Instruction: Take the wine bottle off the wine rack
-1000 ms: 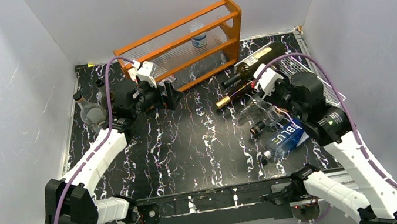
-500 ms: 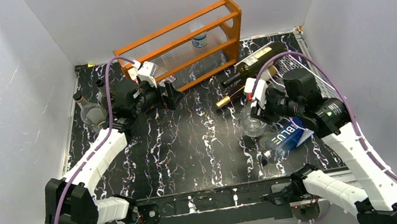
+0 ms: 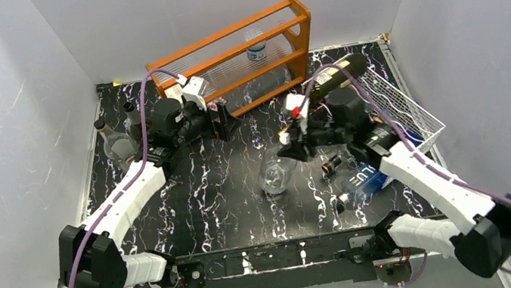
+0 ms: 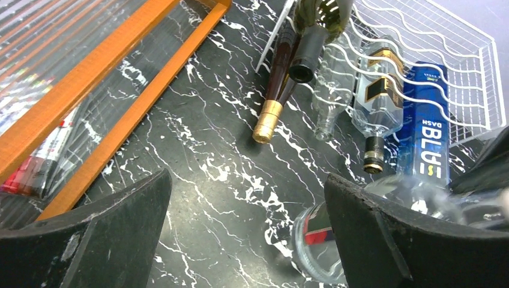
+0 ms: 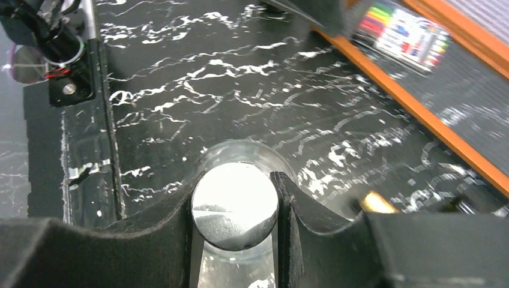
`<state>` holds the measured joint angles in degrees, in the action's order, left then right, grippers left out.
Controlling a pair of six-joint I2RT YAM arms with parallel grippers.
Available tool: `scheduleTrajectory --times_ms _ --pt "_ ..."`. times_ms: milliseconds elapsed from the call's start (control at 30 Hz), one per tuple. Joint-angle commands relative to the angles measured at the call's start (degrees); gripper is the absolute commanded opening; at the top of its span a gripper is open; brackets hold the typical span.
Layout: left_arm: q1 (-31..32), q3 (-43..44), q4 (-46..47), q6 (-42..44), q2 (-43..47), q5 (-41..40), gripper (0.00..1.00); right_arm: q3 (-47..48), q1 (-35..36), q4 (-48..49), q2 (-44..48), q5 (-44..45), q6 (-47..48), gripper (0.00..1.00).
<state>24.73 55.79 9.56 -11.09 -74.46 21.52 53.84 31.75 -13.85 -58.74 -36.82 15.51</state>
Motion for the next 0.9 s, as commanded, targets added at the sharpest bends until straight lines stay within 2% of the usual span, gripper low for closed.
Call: scheduleTrajectory --times_ms 0,133,233,367,400,500,533,567,600,767,867 --pt "1.02 4.22 -5.72 0.31 1.67 2.31 0.98 3.89 10.59 14.39 -4.17 3.87 -0.16 0.00" --pt "1.02 4.26 -13.73 -2.24 7.53 3.52 0.98 6.28 16.55 12.98 -9.02 9.98 0.81 0.00" --pt "1.02 3.17 -19.93 -3.39 13.75 2.82 0.98 7.00 17.41 11.52 -11.22 10.66 0.24 0.00" --pt "1.02 3.52 -28.29 -5.38 19.21 4.56 0.98 4.14 17.56 14.51 -10.21 13.21 -2.12 0.00" --pt "1.02 3.61 -29.04 -6.07 20.10 6.10 0.98 3.74 17.56 14.52 -9.84 13.85 -2.41 0.05" --pt "1.06 3.75 -29.29 -9.47 20.66 12.59 0.98 3.15 17.56 13.95 -8.76 15.91 -3.89 0.44" --pt "1.27 3.86 -29.26 -10.64 20.28 13.98 0.98 3.11 17.50 13.63 -8.24 16.31 -4.39 0.62" --pt "1.74 4.07 -29.25 -11.39 19.78 14.48 0.98 3.27 17.55 13.13 -7.49 16.41 -4.65 0.92" --pt "2.68 4.26 -29.25 -11.93 19.51 13.91 0.98 3.47 17.56 12.48 -6.81 16.58 -4.76 0.98" --pt "10.61 5.08 -30.02 -13.77 17.72 4.72 0.98 5.22 17.50 6.88 -1.38 19.17 -3.53 0.98" --pt "14.49 6.33 -31.50 -14.02 17.07 -1.20 0.98 5.61 17.55 3.03 3.90 28.46 -3.62 0.98"
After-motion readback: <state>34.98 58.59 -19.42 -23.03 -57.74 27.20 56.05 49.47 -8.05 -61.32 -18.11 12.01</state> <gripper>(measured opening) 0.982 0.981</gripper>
